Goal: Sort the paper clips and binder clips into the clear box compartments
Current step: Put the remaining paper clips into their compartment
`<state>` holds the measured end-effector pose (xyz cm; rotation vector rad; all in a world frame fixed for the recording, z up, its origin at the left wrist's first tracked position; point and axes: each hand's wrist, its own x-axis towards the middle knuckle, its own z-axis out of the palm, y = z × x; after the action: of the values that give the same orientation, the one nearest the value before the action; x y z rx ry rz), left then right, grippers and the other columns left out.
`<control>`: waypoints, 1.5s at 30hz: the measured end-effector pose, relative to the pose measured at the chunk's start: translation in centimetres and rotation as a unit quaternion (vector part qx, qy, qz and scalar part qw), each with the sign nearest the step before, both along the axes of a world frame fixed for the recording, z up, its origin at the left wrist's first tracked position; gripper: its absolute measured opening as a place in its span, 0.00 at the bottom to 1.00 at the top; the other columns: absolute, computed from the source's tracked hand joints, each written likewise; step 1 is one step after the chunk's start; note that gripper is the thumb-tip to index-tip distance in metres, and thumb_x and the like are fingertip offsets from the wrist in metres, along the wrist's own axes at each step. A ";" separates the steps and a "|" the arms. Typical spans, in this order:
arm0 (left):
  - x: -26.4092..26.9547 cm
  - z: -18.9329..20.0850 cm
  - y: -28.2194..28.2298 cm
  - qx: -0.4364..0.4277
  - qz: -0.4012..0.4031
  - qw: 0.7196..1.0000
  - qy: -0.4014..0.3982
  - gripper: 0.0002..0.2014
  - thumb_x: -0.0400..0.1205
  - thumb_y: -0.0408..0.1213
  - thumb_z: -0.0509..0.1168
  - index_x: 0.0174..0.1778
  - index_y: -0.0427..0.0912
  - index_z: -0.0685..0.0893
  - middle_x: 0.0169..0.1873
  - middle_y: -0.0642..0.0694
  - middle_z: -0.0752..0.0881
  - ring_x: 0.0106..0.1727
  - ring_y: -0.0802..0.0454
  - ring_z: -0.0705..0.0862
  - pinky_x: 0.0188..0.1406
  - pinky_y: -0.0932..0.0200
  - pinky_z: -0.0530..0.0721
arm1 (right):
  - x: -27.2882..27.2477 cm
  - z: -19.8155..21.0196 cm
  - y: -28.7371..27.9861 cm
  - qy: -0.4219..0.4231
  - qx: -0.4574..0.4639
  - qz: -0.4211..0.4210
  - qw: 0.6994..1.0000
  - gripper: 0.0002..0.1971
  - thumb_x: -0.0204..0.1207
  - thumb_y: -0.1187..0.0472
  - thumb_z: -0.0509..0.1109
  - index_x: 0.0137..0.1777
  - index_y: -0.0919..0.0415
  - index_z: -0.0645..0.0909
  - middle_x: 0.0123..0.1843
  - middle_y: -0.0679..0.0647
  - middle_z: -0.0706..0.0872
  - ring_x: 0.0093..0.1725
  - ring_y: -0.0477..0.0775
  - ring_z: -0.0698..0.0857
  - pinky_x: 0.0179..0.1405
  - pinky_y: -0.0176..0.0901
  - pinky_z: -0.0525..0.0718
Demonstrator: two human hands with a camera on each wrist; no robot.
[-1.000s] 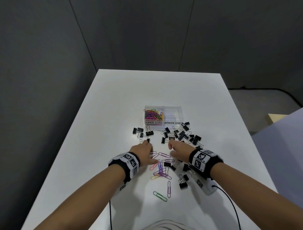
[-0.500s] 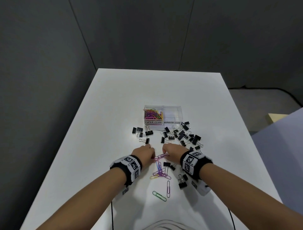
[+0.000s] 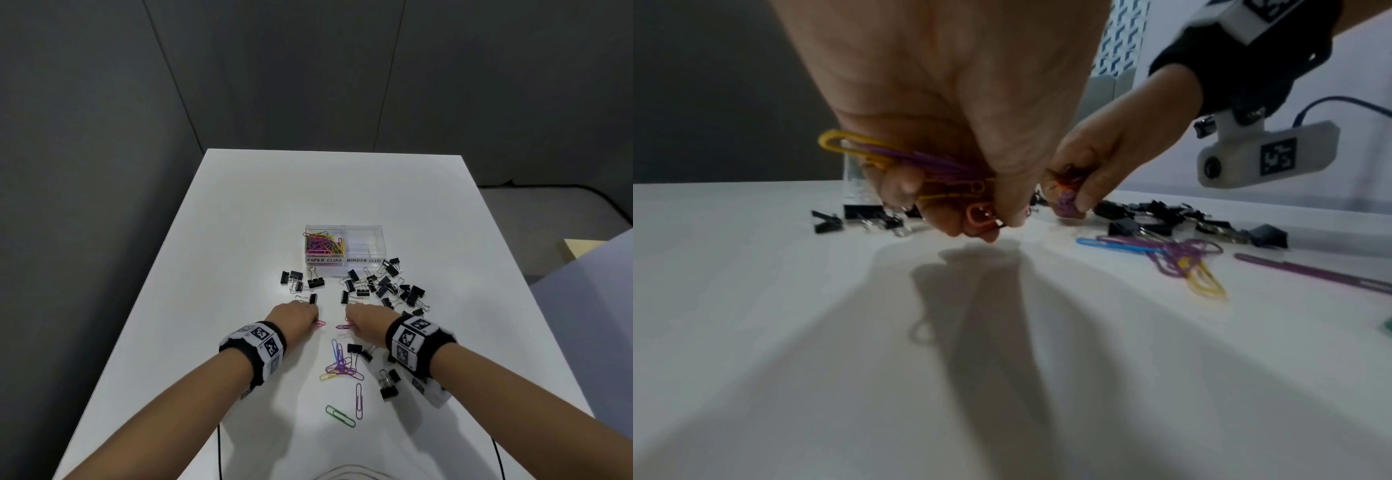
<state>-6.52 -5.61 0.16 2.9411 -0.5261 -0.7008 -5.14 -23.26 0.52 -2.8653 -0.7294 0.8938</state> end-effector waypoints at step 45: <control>12.1 3.6 -1.2 -0.097 -0.102 0.976 -0.164 0.20 0.84 0.40 0.57 0.73 0.46 0.73 0.71 0.45 0.73 0.71 0.44 0.71 0.71 0.50 0.66 | -2.8 1.0 -3.5 -0.043 0.064 0.030 0.997 0.14 0.81 0.54 0.61 0.64 0.58 0.77 0.61 0.53 0.81 0.59 0.55 0.80 0.48 0.42 0.75</control>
<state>5.55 -6.84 3.72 2.8507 -0.8769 -0.1576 -7.95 -26.78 1.48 -2.7972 -0.8518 0.7045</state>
